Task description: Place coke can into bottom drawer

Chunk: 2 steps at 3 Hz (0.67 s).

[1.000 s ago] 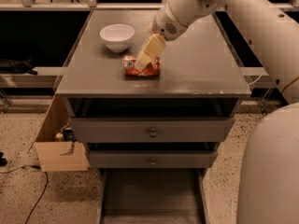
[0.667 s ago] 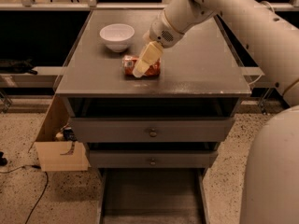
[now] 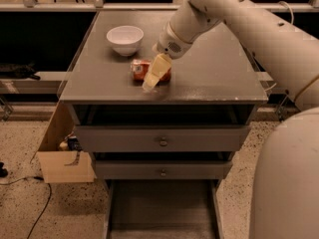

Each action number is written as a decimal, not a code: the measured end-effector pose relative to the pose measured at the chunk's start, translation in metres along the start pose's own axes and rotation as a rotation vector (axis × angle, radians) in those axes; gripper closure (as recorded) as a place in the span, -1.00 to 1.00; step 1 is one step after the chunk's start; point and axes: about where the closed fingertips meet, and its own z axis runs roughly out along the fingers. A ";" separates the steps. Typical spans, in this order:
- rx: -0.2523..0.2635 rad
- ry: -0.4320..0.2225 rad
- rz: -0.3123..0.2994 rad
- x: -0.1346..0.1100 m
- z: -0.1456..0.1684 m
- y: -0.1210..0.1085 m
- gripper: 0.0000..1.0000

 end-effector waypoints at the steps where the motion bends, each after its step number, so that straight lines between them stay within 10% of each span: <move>1: 0.021 0.036 -0.041 -0.009 0.000 -0.011 -1.00; 2: 0.013 0.081 -0.033 0.010 0.013 -0.011 -1.00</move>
Offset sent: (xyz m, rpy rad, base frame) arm 0.0167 0.0025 -0.0044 -0.0953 -0.0454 0.0280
